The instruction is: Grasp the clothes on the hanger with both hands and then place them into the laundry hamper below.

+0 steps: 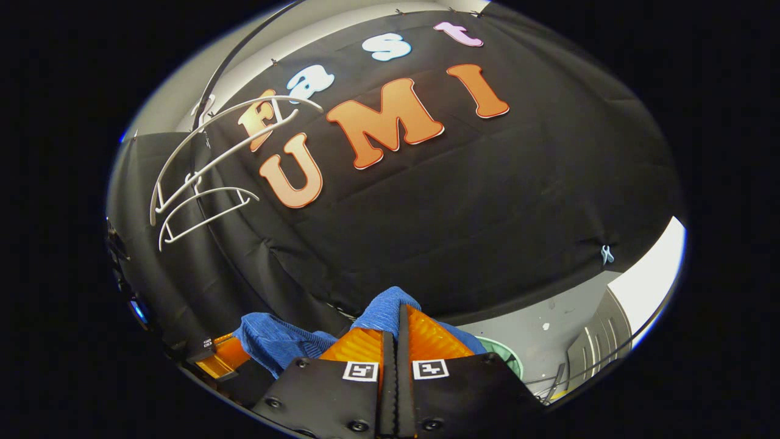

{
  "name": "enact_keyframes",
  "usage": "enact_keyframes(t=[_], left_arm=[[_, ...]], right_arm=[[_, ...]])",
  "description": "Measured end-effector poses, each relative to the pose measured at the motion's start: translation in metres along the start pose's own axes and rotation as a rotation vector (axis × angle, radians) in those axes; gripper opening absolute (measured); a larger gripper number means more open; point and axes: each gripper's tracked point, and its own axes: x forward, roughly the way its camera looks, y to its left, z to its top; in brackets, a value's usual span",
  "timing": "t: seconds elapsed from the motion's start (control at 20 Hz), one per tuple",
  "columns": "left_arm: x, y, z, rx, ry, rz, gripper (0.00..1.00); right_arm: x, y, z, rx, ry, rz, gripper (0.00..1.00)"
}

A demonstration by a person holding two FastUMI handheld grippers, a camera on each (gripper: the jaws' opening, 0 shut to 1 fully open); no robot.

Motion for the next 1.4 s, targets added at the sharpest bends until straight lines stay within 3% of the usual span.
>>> enact_keyframes(t=[0.55,1.05,1.4], left_arm=[[0.02,-0.012,-0.096,0.0,0.128,0.062,0.03],[0.042,-0.018,-0.205,-0.01,0.356,0.081,0.03],[0.049,-0.007,-0.281,-0.04,0.527,0.117,0.03]], right_arm=[[0.013,-0.04,-0.078,-0.102,0.055,-0.091,0.08],[0.029,-0.117,-0.176,-0.074,0.247,-0.224,0.07],[0.046,-0.145,-0.246,-0.082,0.383,-0.265,0.07]])
